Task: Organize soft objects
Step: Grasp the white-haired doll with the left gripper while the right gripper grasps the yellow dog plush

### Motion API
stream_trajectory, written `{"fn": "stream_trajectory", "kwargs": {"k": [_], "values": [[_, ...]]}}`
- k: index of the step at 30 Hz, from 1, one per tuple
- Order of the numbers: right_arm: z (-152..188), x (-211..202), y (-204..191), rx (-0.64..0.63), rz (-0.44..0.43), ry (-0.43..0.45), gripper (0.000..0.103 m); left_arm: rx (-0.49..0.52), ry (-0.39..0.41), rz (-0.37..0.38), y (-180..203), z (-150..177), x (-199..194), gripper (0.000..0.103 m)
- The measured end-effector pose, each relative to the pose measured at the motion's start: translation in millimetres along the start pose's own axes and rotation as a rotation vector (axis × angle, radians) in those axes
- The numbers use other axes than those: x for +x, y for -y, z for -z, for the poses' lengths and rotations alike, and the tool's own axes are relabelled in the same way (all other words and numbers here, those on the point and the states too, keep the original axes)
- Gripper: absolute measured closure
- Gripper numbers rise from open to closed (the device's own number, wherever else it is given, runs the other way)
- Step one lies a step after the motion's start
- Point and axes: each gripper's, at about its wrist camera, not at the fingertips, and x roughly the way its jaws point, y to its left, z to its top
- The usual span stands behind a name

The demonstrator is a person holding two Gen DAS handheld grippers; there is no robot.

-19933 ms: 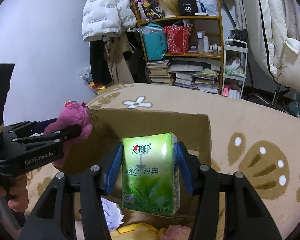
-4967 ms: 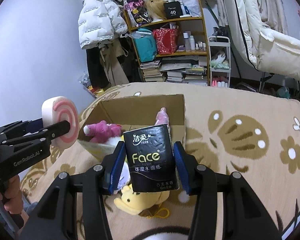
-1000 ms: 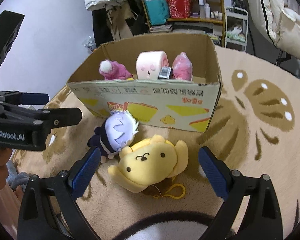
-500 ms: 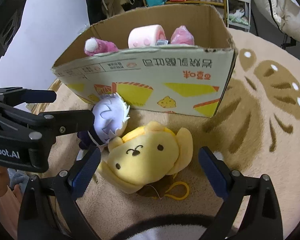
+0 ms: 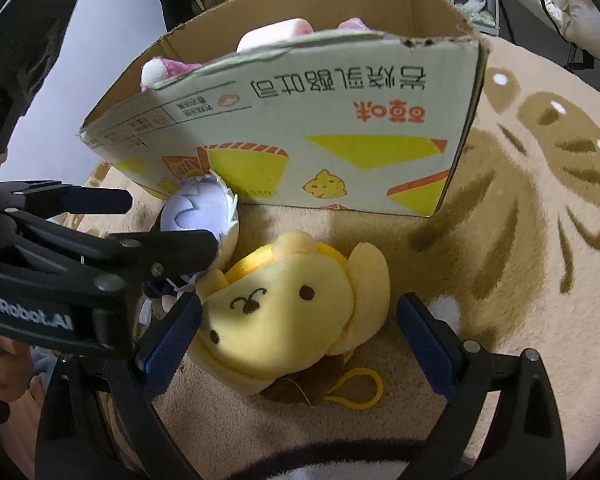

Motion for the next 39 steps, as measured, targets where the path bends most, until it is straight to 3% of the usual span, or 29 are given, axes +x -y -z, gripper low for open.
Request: {"fn": "stream_trajectory", "kwargs": {"k": [11,19,26,39], "values": [[0.4,16.4,-2.5,0.003,-0.016,-0.026,0.001,-0.023,-0.036,-0.005,-12.1,-7.0,31.0,0.001],[3.5,22.9,-20.5,-0.015,-0.016,-0.034,0.008,-0.059,-0.055,0.050,-19.3,-5.6,45.3,0.011],[11.8,24.1,-34.8,-0.036,-0.023,-0.037,0.020,-0.050,-0.039,0.038,-19.2,-1.3,46.1,0.016],[9.3,30.5,-39.6,-0.024,-0.025,-0.021,0.024,-0.057,-0.010,0.010,-12.3,-3.4,27.4,0.021]]}}
